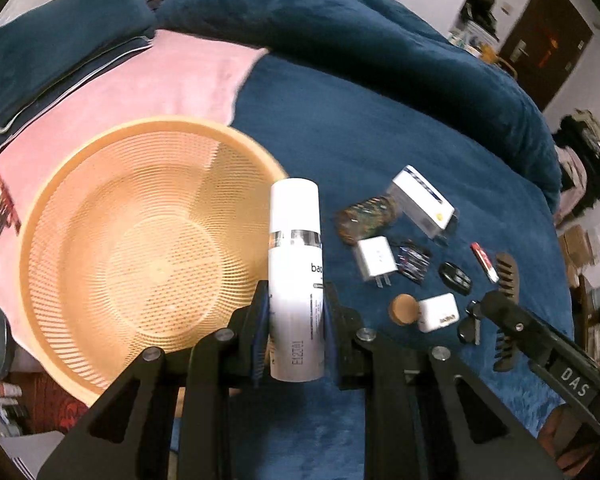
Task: Organize rigid objects
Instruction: 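Carry white bottle in left tool over orange basket while right tool carries comb there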
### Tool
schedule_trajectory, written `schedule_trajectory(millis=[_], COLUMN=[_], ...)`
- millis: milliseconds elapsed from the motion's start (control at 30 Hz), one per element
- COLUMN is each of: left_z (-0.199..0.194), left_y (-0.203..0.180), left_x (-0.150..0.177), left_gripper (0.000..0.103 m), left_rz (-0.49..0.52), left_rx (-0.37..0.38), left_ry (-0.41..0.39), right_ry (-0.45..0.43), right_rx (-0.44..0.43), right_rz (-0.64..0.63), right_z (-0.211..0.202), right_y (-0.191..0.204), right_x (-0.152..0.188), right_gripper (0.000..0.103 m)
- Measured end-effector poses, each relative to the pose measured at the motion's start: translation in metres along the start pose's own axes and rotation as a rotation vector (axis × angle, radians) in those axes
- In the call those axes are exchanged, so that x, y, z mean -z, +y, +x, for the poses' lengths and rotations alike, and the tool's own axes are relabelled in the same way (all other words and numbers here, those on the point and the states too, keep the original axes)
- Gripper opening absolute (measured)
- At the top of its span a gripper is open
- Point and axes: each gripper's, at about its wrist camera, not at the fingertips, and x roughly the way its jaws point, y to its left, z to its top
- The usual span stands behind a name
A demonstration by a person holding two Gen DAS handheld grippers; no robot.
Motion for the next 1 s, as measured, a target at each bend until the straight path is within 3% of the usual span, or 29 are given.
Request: schedule_trajectory(millis=[633, 1000], left_z=[0.007, 0.024], left_y=[0.103, 0.138], left_x=[-0.008, -0.003], left_gripper=[0.024, 0.024], left_rz=[-0.192, -0.258], left_rx=[-0.138, -0.192], left_ry=[0.008, 0.049], right_ry=[0.051, 0.155], right_rx=[-0.142, -0.203], right_rz=[-0.189, -0.254], right_z=[0.048, 0.085], right_y=[0.11, 0.152], right_x=[-0.017, -0.007], right_gripper=[0.05, 0.05])
